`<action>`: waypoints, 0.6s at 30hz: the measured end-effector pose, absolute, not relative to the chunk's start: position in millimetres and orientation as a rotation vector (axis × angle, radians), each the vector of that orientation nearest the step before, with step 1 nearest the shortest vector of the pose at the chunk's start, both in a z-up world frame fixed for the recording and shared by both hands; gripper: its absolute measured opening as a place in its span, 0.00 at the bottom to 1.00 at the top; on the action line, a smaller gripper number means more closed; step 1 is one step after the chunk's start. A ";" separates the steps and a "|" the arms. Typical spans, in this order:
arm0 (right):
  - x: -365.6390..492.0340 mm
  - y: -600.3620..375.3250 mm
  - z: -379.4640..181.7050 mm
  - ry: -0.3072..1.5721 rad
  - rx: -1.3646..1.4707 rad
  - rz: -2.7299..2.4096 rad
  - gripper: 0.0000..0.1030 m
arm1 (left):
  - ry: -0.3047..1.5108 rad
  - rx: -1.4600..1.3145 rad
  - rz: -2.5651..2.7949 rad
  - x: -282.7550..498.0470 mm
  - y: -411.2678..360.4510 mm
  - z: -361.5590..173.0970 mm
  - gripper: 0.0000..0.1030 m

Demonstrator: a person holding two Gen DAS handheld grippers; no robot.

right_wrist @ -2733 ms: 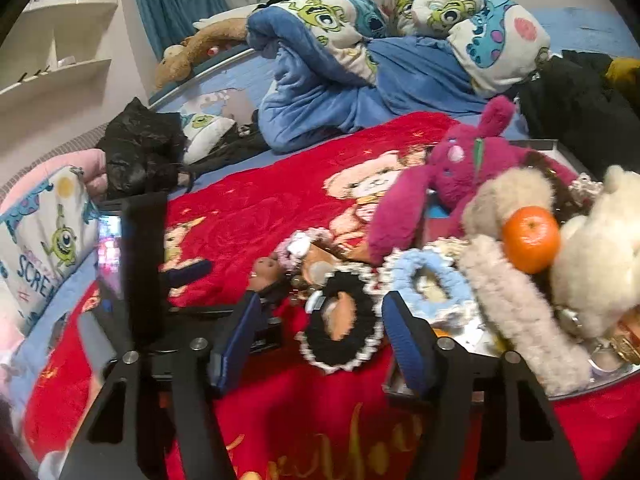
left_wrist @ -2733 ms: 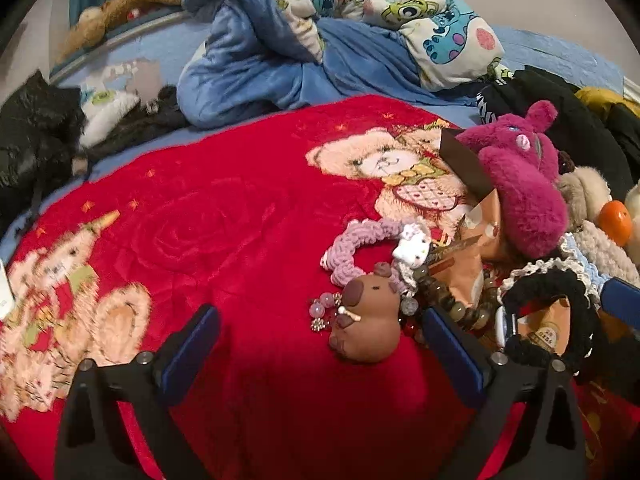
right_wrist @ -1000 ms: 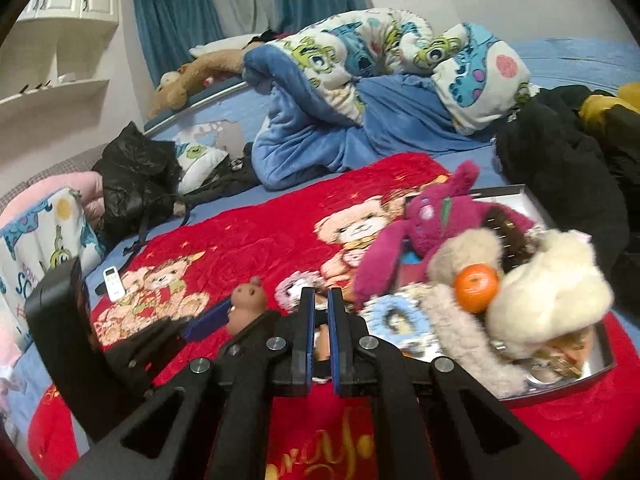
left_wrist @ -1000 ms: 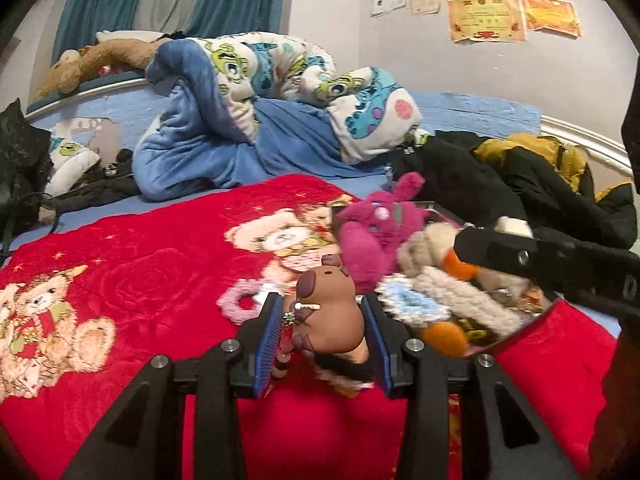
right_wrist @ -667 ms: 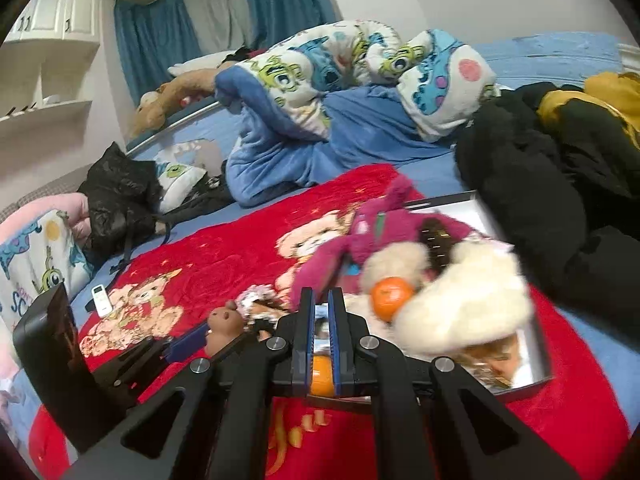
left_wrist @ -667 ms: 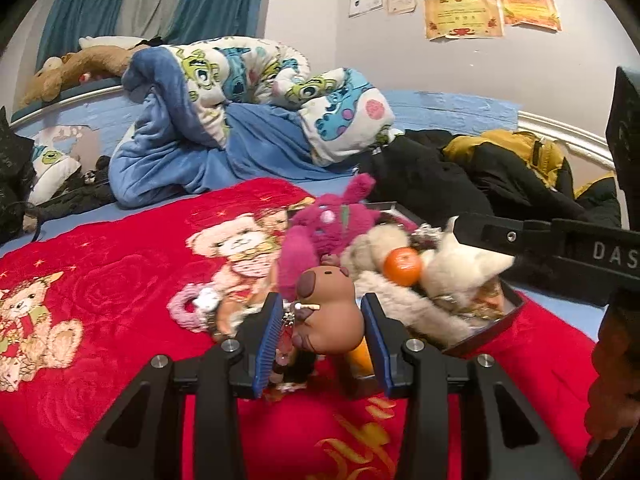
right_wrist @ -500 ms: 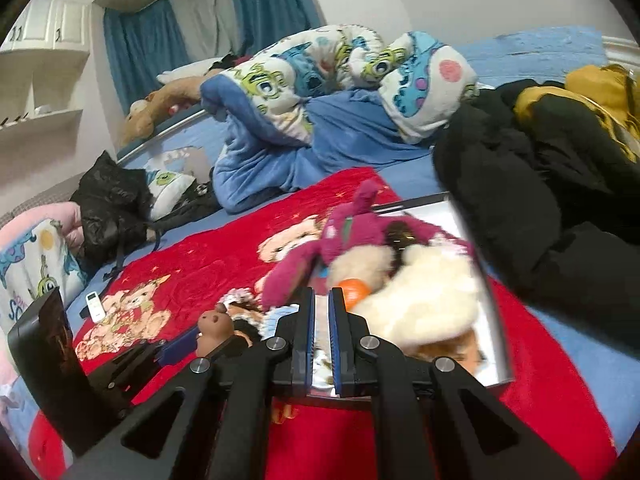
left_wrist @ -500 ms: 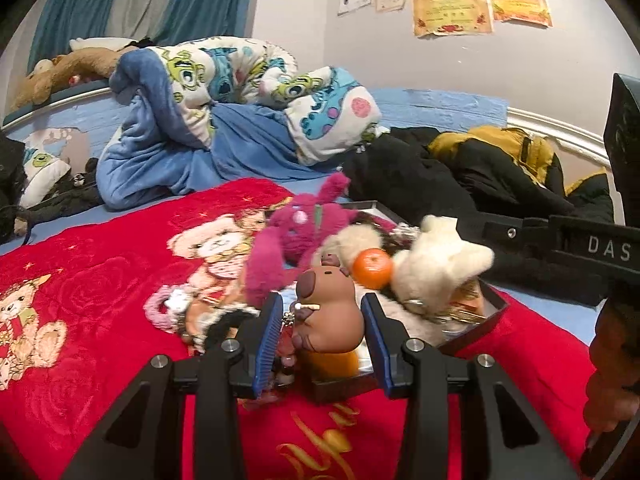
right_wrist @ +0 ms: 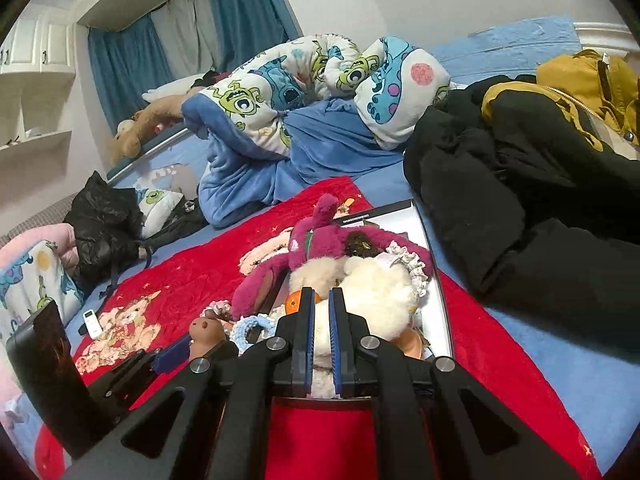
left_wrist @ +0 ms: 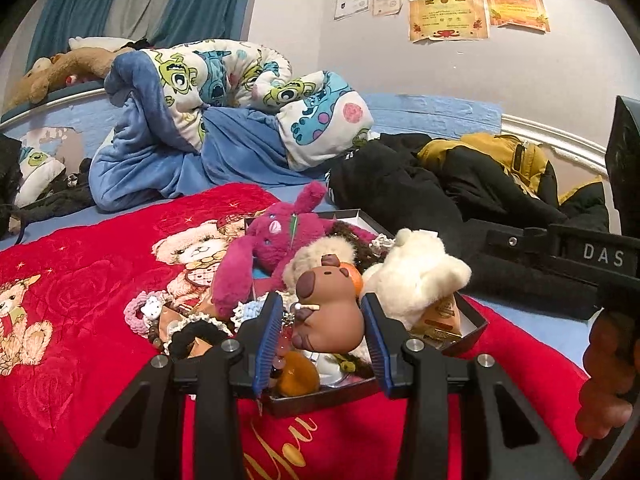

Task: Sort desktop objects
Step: 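Carry the capybara figure over the box with left tool while right carries its item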

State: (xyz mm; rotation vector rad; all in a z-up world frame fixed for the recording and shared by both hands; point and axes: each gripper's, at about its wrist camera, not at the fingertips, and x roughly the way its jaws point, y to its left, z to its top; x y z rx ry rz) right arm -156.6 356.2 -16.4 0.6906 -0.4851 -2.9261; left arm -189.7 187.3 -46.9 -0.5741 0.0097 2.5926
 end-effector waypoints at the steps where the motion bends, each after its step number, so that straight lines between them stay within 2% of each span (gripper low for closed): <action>1: -156.9 356.7 -16.2 -0.492 0.687 -2.923 0.09 | 0.007 -0.575 2.594 -191.2 186.3 -46.0 0.40; 12: -158.9 362.5 -14.0 -0.518 0.600 -2.856 0.09 | -0.055 -0.555 2.575 -215.9 196.5 -15.2 0.40; 18: -162.3 378.5 -8.8 -0.615 0.523 -2.815 0.09 | -0.059 -0.527 2.556 -229.4 208.8 -6.5 0.40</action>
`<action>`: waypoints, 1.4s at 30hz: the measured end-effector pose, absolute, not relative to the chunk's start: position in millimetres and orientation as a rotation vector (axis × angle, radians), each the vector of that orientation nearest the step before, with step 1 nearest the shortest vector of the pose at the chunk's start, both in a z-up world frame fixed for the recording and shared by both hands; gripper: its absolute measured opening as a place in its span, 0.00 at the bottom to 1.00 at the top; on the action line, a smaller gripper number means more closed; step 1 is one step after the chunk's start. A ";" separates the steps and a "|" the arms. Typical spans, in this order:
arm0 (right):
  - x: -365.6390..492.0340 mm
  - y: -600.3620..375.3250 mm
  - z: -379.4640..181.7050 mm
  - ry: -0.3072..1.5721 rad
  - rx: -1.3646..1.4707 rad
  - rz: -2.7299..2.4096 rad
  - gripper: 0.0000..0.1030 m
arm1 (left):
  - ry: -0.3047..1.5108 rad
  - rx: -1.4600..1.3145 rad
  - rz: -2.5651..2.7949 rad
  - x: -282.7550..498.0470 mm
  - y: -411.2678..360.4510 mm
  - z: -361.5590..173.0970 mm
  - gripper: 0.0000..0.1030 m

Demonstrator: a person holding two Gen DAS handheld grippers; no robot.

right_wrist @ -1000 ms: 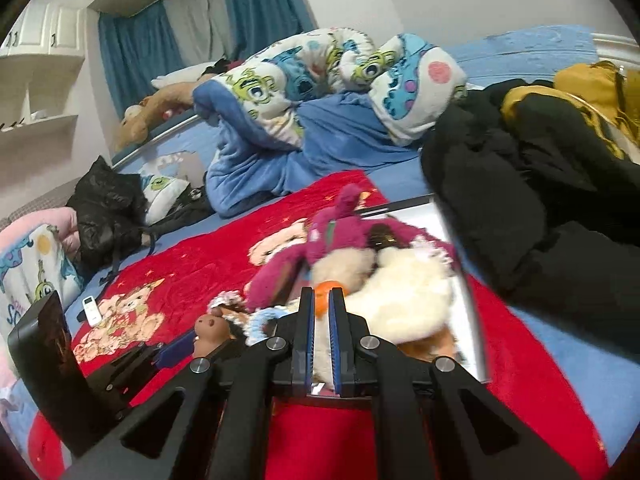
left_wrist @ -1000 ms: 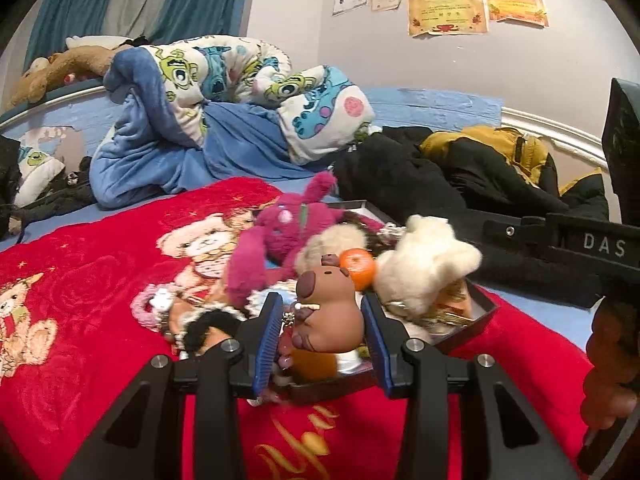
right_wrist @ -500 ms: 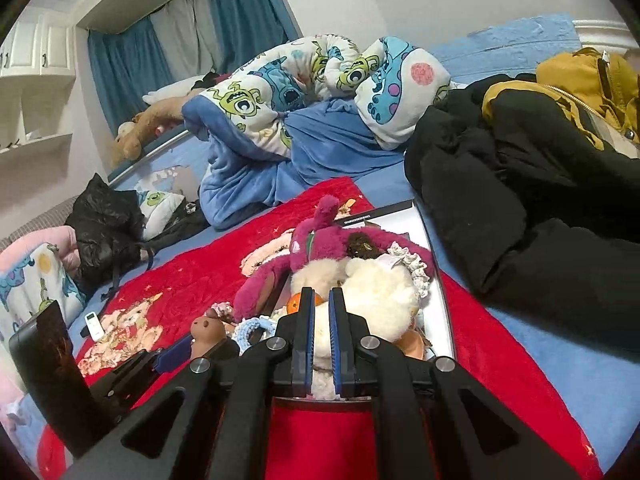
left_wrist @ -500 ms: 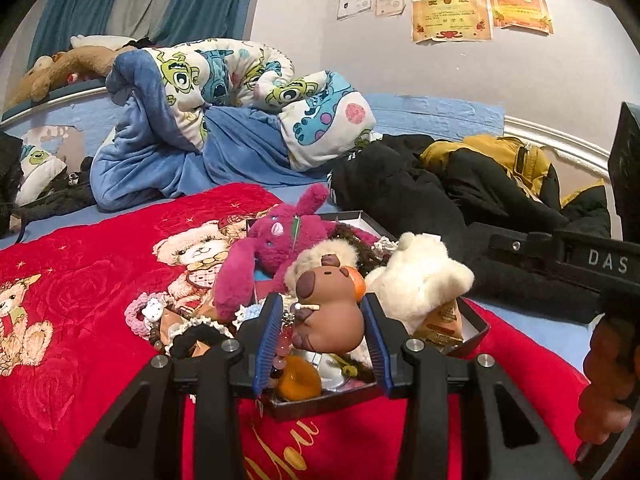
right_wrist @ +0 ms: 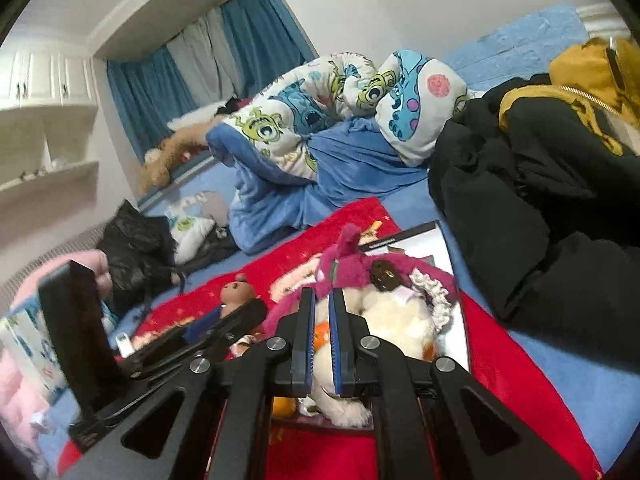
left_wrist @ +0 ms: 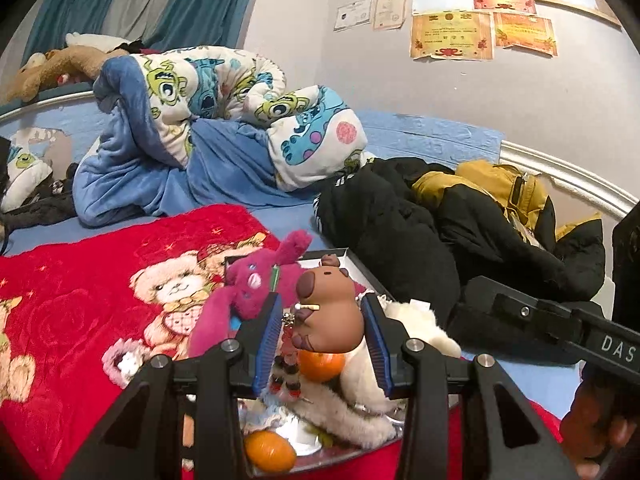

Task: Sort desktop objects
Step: 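Carry the capybara figure over the box with left tool while right carries its item, then lower the capybara into the box and open left gripper while right releases its item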

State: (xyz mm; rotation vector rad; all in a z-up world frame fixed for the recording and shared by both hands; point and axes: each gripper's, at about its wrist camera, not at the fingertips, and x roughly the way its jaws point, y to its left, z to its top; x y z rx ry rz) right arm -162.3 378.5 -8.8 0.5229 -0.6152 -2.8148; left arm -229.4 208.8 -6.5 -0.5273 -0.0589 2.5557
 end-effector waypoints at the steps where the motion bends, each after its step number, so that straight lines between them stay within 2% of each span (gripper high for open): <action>1: -164.3 379.5 -9.6 -0.616 0.522 -2.817 0.09 | -0.056 -0.524 2.551 -231.0 210.3 -9.4 0.40; 6: -176.3 374.5 -26.1 -0.563 0.556 -2.822 0.09 | -0.044 -0.602 2.541 -244.5 210.0 -43.3 0.41; 9: -178.8 359.2 -38.6 -0.433 0.559 -2.889 0.09 | -0.063 -0.693 2.537 -253.5 203.1 -66.6 0.41; 13: -187.6 338.4 -50.5 -0.296 0.606 -2.904 0.09 | -0.146 -0.725 2.512 -260.2 194.0 -75.5 0.40; 19: -197.8 321.9 -66.4 -0.195 0.668 -2.931 0.09 | -0.114 -0.737 2.518 -261.4 199.9 -83.3 0.41; 29: -205.3 334.7 -80.2 -0.243 0.739 -2.957 0.03 | -0.106 -0.762 2.511 -265.4 203.5 -89.9 0.39; 42: -203.1 332.0 -80.5 -0.209 0.746 -2.967 0.03 | -0.102 -0.764 2.512 -265.8 203.2 -90.6 0.39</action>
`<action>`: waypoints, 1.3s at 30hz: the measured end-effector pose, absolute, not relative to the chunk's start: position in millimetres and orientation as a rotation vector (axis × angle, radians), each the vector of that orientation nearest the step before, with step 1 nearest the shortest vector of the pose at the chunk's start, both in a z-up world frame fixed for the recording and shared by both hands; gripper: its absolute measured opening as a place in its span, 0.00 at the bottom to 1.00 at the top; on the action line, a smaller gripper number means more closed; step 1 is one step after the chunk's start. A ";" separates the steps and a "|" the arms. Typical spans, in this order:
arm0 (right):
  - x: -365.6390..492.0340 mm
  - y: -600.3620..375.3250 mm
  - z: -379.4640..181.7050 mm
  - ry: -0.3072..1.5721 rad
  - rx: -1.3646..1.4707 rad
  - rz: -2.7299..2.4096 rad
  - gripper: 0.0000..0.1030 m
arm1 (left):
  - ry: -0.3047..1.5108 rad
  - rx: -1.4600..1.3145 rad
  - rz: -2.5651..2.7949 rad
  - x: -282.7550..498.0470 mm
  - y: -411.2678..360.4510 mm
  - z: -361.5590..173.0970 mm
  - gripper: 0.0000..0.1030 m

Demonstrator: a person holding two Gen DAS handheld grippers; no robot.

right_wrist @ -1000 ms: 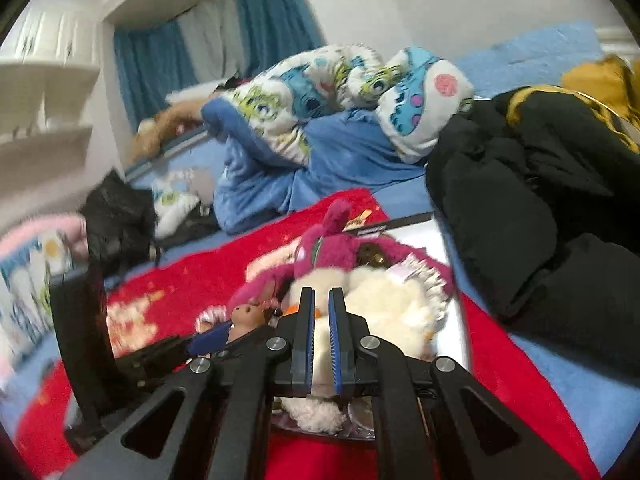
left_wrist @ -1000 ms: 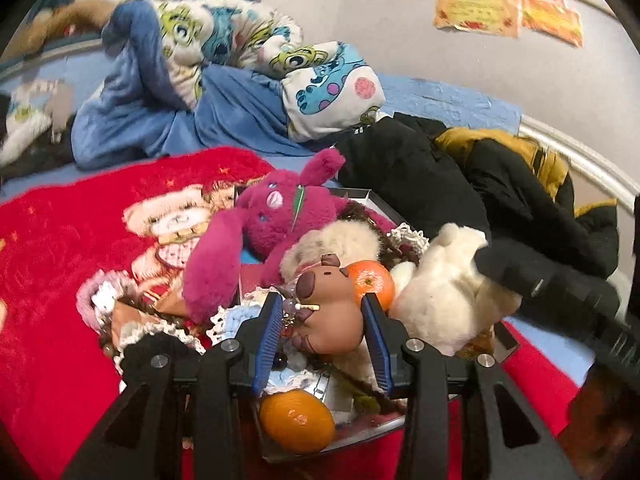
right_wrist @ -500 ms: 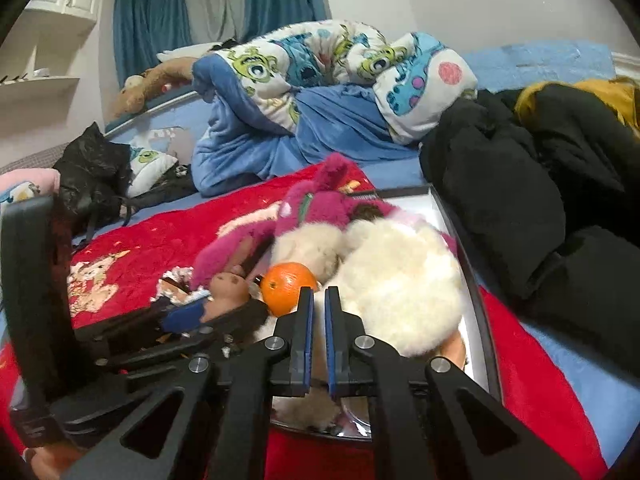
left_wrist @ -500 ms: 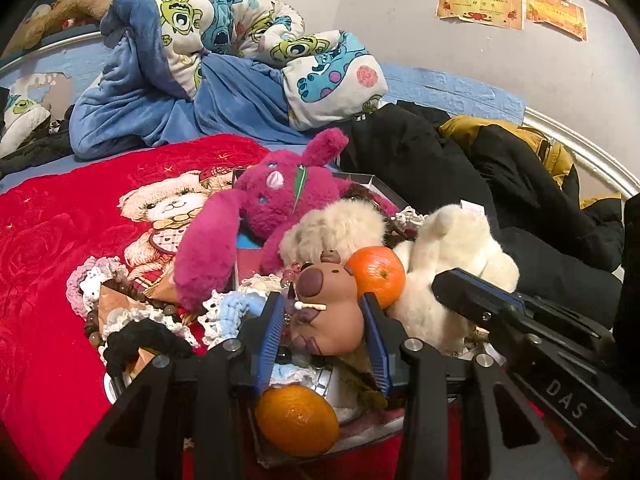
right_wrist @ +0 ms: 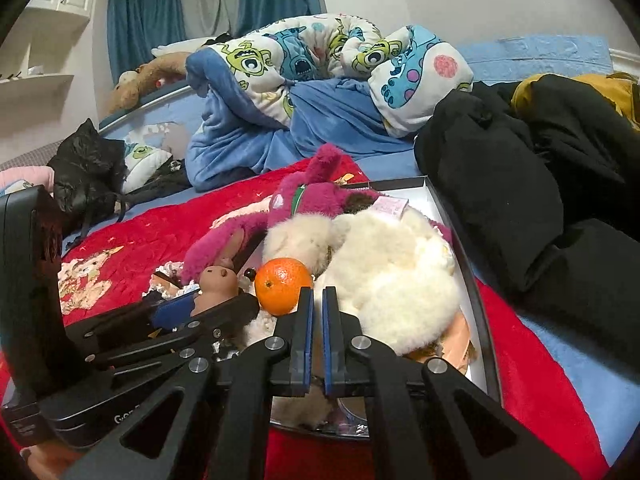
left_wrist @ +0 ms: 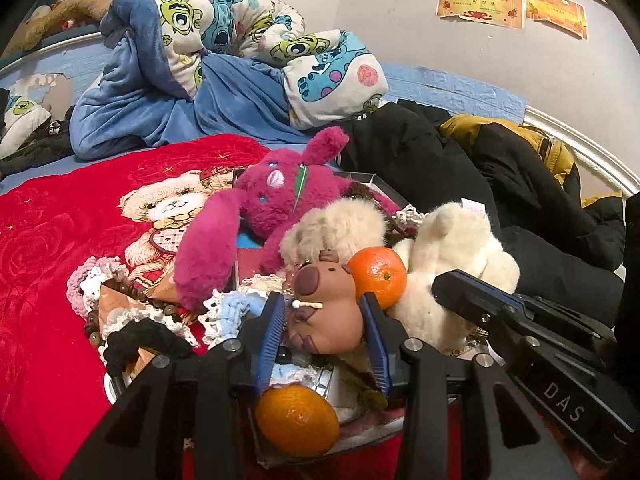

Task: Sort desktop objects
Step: 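Lower the capybara into the box and open left gripper while right releases its item, then move both tools back from the box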

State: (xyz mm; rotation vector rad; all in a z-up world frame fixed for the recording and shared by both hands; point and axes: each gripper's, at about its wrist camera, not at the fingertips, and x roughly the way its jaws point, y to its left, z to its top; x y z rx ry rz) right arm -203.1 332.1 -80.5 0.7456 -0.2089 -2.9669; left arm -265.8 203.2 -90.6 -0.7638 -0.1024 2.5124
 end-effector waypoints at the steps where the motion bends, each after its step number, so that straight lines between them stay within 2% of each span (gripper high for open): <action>1: -203.0 332.0 -80.5 -0.208 0.746 -2.967 0.03 | -0.103 -0.765 2.512 -265.9 203.1 -90.8 0.39; 9: -202.6 329.4 -79.2 -0.217 0.746 -2.962 0.05 | -0.071 -0.753 2.533 -263.4 206.4 -89.1 0.40; 11: -200.6 326.8 -77.8 -0.203 0.739 -2.958 0.14 | -0.082 -0.755 2.533 -263.2 204.8 -89.3 0.42; 15: -195.2 320.6 -74.4 -0.163 0.731 -2.968 0.23 | -0.113 -0.769 2.544 -264.7 199.6 -88.5 0.47; 18: -191.8 323.8 -71.0 -0.187 0.719 -2.992 0.38 | -0.139 -0.761 2.585 -262.9 192.3 -84.5 0.63; 20: -189.0 329.9 -68.4 -0.239 0.711 -2.992 0.50 | -0.161 -0.746 2.634 -260.3 185.2 -80.3 0.92; 21: -186.5 334.0 -66.6 -0.276 0.697 -2.984 0.53 | -0.177 -0.729 2.680 -257.8 179.4 -77.4 0.97; 23: -183.0 337.8 -63.8 -0.299 0.679 -2.996 0.78 | -0.225 -0.686 2.687 -253.7 170.8 -73.5 1.00; 26: -177.9 340.6 -58.0 -0.316 0.664 -3.015 1.00 | -0.236 -0.649 2.705 -248.5 164.1 -66.4 1.00; 31: -175.1 344.3 -51.4 -0.370 0.681 -3.016 1.00 | -0.167 -0.626 2.774 -245.4 165.5 -62.6 1.00; 39: -165.4 349.6 -46.9 -0.336 0.696 -3.114 1.00 | -0.120 -0.555 2.815 -232.3 158.6 -48.6 1.00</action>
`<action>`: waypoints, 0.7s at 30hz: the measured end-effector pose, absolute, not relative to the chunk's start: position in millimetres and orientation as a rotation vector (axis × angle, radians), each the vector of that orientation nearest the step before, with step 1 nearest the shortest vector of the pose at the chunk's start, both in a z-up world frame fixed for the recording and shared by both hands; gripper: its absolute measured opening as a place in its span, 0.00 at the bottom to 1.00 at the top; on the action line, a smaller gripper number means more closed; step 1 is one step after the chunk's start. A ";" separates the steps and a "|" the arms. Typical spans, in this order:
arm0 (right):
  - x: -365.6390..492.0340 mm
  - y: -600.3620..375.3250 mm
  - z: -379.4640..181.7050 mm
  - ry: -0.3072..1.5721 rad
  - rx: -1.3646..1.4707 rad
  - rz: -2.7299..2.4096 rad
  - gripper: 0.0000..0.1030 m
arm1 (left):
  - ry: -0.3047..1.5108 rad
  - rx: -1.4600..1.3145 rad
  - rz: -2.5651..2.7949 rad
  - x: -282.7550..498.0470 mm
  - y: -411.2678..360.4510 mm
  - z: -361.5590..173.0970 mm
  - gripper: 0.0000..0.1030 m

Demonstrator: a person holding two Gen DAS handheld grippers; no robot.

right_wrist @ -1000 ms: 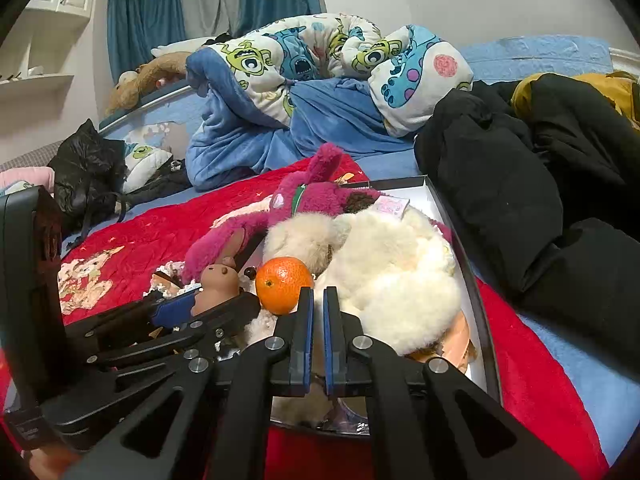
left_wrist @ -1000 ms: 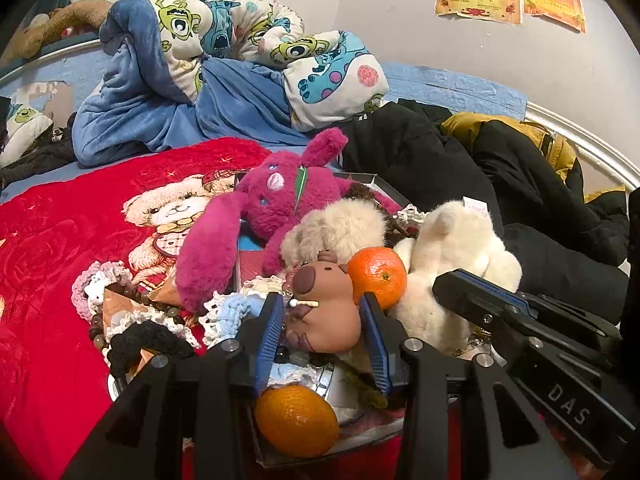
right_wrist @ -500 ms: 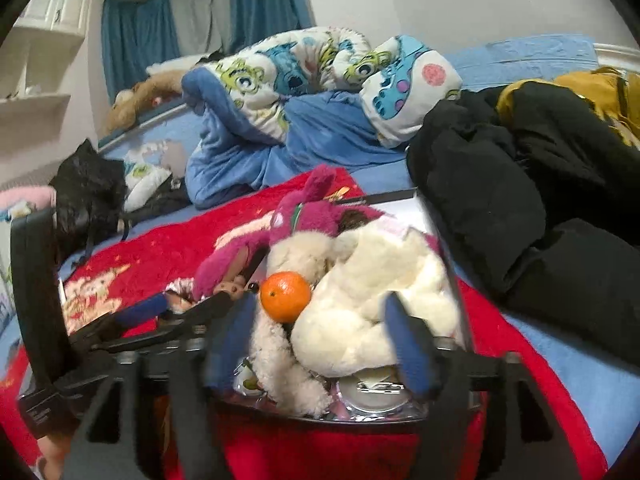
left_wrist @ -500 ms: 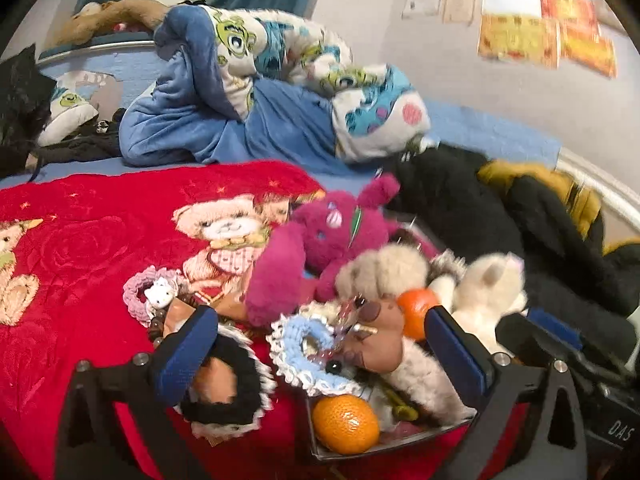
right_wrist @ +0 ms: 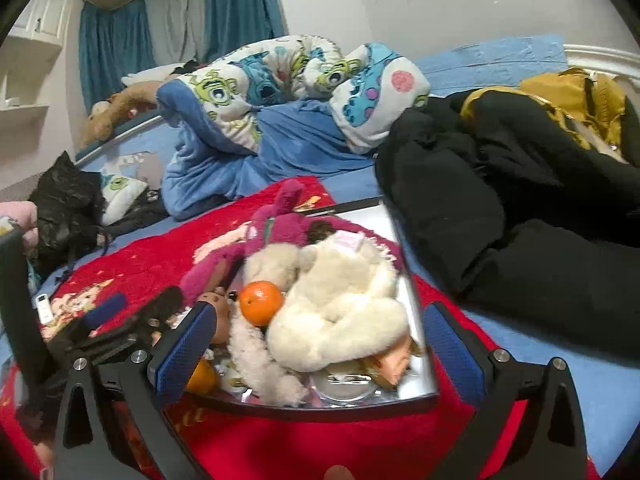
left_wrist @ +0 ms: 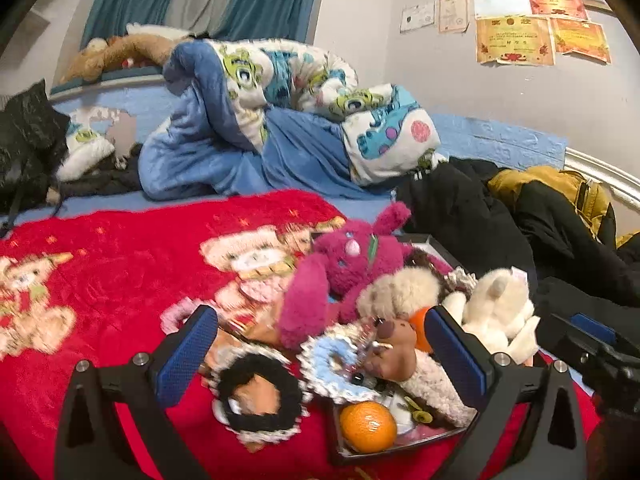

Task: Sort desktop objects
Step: 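Move both tools back from the box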

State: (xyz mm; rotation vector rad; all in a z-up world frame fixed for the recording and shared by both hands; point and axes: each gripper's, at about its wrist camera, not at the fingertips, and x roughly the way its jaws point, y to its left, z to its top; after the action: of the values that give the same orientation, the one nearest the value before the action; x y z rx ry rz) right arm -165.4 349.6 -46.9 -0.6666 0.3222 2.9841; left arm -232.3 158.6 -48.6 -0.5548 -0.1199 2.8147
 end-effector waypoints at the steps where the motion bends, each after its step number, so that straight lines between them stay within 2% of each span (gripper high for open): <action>1: -163.0 352.0 -44.9 0.338 -0.653 2.979 1.00 | -0.118 -0.540 2.829 -228.8 153.4 -44.6 1.00; 7: -151.9 363.0 -31.8 0.428 -0.572 2.993 1.00 | -0.118 -0.472 2.940 -214.6 87.9 -12.0 1.00; 10: -152.9 363.1 -28.7 0.461 -0.560 3.002 1.00 | -0.229 -0.475 2.961 -210.6 44.0 -6.0 1.00; 16: -159.9 348.4 -25.6 0.546 -0.551 3.040 1.00 | -0.394 -0.496 2.977 -201.0 -12.3 -26.9 1.00; 21: -169.1 313.2 -24.7 0.515 -0.582 3.119 1.00 | -0.288 -0.537 2.996 -200.6 -7.4 -35.3 1.00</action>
State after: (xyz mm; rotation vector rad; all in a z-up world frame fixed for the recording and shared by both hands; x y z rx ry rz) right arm -169.1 313.2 -24.7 -0.5817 0.5154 3.1185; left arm -200.6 -7.4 -35.3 -0.5372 -0.2879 2.9961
